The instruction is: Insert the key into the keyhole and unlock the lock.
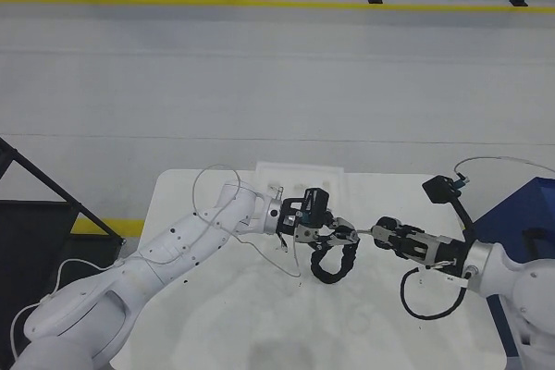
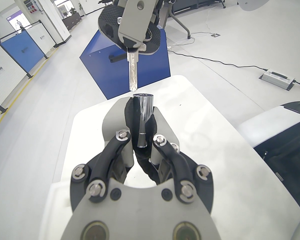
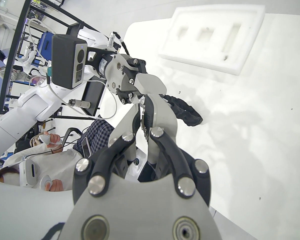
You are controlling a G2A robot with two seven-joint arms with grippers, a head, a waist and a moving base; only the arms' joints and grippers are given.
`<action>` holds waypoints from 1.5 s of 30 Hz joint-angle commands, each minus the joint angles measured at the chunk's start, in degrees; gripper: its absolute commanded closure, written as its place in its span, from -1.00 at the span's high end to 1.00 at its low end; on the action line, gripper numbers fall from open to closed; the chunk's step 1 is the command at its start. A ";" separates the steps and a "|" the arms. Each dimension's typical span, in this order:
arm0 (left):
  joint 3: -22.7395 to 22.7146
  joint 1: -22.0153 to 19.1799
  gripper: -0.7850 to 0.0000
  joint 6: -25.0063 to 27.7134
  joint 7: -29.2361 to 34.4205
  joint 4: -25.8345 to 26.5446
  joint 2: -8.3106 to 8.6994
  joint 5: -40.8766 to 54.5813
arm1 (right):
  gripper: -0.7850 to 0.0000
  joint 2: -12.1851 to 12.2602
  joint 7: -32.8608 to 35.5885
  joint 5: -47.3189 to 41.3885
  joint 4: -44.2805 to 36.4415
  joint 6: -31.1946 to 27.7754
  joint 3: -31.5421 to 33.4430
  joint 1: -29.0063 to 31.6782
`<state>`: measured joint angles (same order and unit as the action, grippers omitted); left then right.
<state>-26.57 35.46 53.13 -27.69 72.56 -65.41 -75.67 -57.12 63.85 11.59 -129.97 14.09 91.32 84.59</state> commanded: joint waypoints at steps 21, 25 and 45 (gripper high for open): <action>-4.10 2.71 -1.00 -2.72 0.57 1.59 -0.48 -6.21 | -1.00 0.72 1.37 -4.99 3.28 6.67 -1.94 -2.48; -4.79 3.27 -1.00 -3.04 0.52 1.88 -0.46 -7.26 | -1.00 0.76 0.27 -6.37 3.64 7.67 -2.14 -2.72; -6.60 5.42 -1.00 -3.64 -0.62 2.35 -0.48 -8.52 | -1.00 1.02 -2.30 -11.08 3.59 12.11 -1.23 -2.07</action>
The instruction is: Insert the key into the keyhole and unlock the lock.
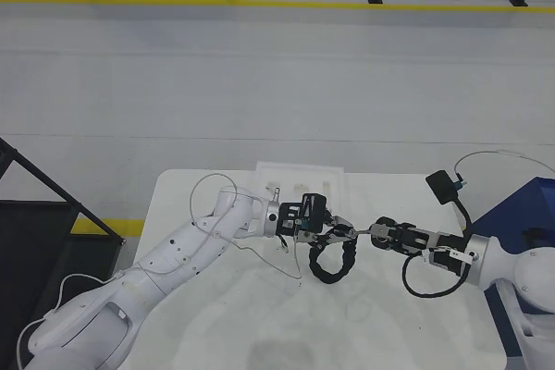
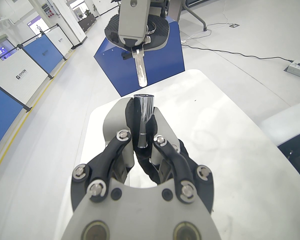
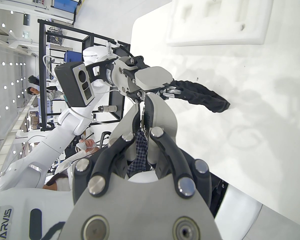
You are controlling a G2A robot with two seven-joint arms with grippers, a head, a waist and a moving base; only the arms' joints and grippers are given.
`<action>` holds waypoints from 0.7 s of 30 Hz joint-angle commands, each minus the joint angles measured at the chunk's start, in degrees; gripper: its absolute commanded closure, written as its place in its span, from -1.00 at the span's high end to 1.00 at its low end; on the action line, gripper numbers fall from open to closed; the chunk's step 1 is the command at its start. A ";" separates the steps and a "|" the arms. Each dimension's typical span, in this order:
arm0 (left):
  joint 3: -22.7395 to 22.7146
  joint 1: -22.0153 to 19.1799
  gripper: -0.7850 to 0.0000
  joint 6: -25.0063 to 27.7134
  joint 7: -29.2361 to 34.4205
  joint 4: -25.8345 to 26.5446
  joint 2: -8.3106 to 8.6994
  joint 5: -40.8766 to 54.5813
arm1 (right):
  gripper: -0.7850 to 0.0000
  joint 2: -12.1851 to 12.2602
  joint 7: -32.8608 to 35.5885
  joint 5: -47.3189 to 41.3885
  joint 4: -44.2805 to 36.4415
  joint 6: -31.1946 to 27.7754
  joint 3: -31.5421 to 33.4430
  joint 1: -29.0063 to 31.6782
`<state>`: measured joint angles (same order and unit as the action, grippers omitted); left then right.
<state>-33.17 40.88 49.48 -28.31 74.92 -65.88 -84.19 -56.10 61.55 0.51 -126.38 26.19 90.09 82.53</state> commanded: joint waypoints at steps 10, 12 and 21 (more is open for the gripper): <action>-0.95 1.84 -1.00 -1.24 3.59 0.85 -0.13 2.09 | -1.00 0.33 -3.94 4.39 -3.27 0.24 -0.74 2.07; -1.29 2.04 -1.00 -0.90 4.40 0.85 -0.20 2.71 | -1.00 0.48 -4.13 6.15 -4.21 0.42 -1.03 2.51; -2.31 2.47 -1.00 0.90 6.89 1.49 -0.54 3.86 | -1.00 0.86 -4.79 9.81 -5.46 1.94 -2.74 2.52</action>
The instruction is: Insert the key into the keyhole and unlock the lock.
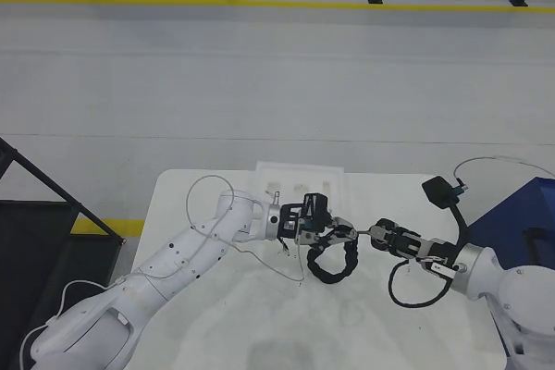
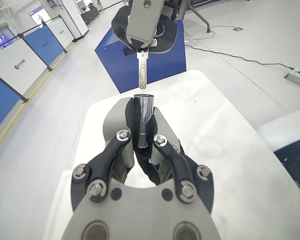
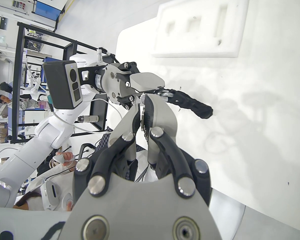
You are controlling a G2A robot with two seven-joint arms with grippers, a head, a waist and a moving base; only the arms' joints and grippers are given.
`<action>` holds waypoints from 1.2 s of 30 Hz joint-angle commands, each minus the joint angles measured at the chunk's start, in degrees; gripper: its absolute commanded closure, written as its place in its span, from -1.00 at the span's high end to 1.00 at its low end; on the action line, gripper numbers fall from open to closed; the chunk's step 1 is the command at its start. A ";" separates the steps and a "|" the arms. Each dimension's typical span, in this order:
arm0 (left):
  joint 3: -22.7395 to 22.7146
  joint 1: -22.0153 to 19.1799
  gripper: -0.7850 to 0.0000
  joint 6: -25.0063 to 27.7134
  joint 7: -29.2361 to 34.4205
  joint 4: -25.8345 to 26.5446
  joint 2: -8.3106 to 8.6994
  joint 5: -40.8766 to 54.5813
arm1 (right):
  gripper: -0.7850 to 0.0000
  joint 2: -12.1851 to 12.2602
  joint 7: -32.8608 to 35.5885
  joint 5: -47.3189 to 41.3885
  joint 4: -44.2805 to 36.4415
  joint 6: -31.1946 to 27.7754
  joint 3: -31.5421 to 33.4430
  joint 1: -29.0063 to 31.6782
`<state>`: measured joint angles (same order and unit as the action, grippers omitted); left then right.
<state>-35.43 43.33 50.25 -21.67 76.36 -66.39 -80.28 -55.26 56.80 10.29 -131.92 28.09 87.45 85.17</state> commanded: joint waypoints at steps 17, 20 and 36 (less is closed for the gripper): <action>-1.15 0.33 -1.00 0.43 1.26 -0.10 -0.90 -1.26 | -1.00 0.53 1.01 0.07 0.30 2.29 -0.82 -1.52; -1.39 0.49 -1.00 0.66 1.08 -0.09 -0.97 -1.55 | -1.00 0.62 1.26 -0.02 0.61 2.55 -1.17 -1.80; -2.47 0.95 -1.00 1.32 1.56 0.07 -1.44 -2.72 | -1.00 1.00 1.43 -0.09 2.05 3.00 -3.14 -3.73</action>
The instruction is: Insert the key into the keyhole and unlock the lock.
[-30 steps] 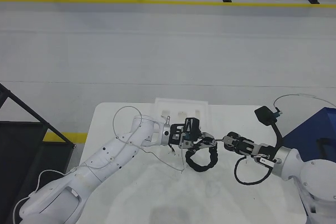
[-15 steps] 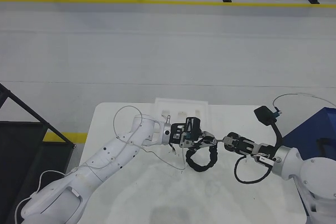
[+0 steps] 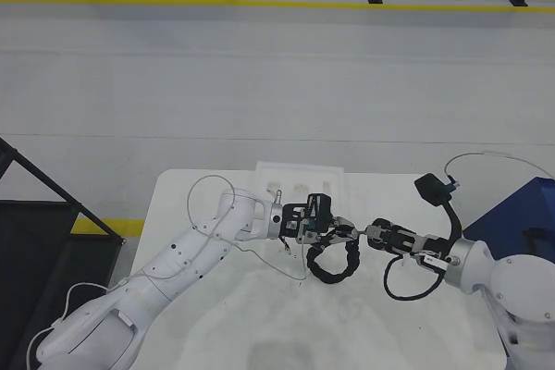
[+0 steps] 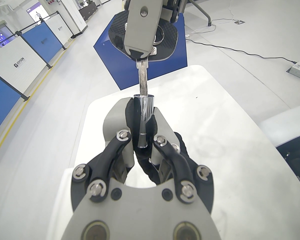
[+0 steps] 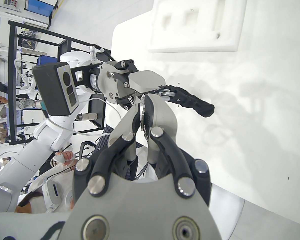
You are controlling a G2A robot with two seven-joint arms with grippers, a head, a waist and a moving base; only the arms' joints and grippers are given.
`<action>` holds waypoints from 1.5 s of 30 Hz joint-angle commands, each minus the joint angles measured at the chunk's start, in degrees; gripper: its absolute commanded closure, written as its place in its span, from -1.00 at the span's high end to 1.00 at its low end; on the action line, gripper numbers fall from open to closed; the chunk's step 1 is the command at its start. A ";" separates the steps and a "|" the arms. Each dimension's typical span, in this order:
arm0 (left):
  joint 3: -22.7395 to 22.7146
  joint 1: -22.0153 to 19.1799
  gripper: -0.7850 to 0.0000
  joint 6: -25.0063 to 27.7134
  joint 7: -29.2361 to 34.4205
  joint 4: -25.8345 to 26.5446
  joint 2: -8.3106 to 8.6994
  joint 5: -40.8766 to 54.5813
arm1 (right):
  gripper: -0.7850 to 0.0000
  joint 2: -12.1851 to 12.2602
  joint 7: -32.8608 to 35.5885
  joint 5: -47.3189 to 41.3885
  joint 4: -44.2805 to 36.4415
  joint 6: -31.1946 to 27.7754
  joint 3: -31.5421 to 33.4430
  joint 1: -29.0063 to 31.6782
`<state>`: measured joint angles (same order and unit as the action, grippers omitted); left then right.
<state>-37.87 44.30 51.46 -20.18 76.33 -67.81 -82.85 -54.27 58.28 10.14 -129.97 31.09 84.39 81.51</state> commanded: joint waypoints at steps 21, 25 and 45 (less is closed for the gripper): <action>-0.61 -0.41 -1.00 2.07 0.41 0.85 -0.75 -1.69 | -1.00 0.42 -0.08 0.65 2.50 1.02 -2.90 -3.08; -0.48 -0.64 -1.00 3.15 -0.89 0.24 -0.93 -1.92 | -1.00 0.52 0.27 0.93 3.02 0.88 -3.44 -3.83; -0.79 -1.01 -1.00 6.54 -2.10 -5.56 -0.69 6.83 | 1.00 1.77 5.17 5.28 5.18 -21.59 -2.33 -8.50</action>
<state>-38.93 43.42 58.00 -22.76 70.85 -68.67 -77.12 -52.66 62.46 14.72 -125.14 12.67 81.66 73.11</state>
